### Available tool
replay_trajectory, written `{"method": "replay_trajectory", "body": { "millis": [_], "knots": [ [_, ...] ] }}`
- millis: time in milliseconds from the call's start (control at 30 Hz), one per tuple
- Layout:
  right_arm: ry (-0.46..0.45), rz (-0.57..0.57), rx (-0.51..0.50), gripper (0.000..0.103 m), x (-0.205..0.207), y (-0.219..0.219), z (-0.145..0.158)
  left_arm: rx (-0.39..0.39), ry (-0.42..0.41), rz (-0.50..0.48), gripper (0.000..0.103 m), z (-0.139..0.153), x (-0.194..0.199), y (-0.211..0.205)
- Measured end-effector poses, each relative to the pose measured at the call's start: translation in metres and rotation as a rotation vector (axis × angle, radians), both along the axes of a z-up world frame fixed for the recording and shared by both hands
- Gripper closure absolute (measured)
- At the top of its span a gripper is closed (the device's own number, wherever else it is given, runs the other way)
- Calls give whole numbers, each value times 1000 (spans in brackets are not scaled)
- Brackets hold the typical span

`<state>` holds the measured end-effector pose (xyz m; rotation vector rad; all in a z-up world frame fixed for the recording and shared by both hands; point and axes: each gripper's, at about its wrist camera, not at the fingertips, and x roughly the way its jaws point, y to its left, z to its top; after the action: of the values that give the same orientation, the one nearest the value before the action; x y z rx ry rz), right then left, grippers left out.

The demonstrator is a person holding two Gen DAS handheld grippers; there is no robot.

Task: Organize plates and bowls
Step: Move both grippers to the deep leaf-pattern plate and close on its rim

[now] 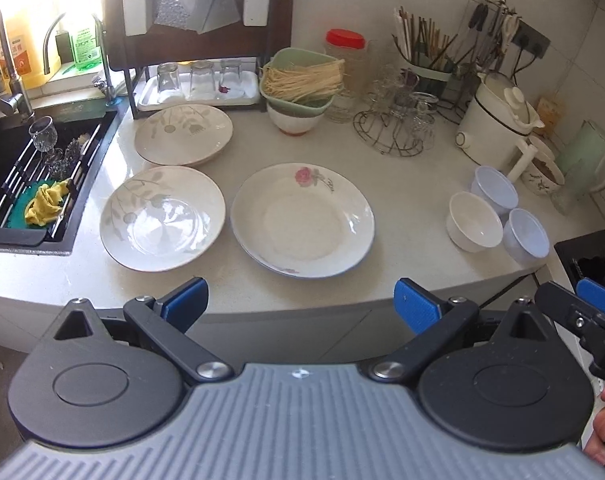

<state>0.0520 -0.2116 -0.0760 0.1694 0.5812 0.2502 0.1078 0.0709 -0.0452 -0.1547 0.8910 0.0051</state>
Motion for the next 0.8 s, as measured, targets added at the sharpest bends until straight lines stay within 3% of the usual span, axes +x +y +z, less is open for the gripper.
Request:
{"method": "replay_trajectory", "body": {
  "millis": [233, 500, 800],
  "knots": [
    [34, 85, 14, 4, 17, 39, -6, -5, 41, 17, 2, -7, 30, 36],
    [48, 110, -16, 4, 45, 86, -12, -3, 77, 27, 2, -21, 64, 84],
    [132, 139, -22, 4, 84, 138, -28, -40, 115, 41, 2, -44, 100, 149]
  ]
}}
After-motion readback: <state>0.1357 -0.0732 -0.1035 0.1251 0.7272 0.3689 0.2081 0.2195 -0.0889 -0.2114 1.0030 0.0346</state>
